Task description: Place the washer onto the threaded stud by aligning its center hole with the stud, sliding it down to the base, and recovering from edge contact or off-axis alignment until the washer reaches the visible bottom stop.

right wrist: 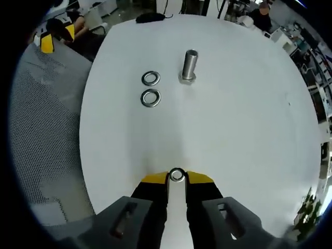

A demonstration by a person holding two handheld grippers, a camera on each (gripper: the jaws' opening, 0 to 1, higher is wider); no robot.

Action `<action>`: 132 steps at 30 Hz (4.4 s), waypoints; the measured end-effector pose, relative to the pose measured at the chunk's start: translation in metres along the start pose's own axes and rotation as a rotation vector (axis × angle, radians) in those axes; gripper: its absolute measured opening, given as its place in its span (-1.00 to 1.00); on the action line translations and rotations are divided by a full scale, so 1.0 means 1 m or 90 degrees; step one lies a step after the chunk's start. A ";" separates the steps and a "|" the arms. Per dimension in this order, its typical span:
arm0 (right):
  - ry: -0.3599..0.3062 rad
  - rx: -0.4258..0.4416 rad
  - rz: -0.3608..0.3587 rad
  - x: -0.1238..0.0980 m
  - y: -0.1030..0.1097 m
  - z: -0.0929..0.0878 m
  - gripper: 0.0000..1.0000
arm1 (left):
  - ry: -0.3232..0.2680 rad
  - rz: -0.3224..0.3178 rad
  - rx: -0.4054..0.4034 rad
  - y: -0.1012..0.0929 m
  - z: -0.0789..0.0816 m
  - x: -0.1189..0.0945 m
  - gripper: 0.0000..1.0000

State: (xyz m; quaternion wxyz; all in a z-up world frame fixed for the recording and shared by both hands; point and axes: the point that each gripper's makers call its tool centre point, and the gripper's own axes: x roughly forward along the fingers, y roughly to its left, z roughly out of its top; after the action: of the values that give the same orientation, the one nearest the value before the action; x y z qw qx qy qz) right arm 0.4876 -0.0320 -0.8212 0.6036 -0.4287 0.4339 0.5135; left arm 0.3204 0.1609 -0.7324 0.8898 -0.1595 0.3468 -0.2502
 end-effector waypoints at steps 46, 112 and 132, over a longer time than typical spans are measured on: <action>0.070 -0.055 0.059 -0.021 0.035 -0.019 -0.74 | 0.007 0.000 0.004 0.000 -0.002 0.001 -0.54; 0.079 -0.043 0.038 0.017 0.036 -0.029 -0.36 | 0.011 0.005 0.004 0.001 -0.003 0.001 -0.54; -0.158 0.069 -0.033 -0.036 0.065 0.042 -0.36 | 0.013 0.002 0.011 0.000 -0.004 0.001 -0.54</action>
State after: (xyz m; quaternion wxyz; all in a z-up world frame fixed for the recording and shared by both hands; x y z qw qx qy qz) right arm 0.4236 0.0068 -0.7807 0.6881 -0.3397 0.3715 0.5226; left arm 0.3181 0.1598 -0.7352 0.8879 -0.1492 0.3537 -0.2534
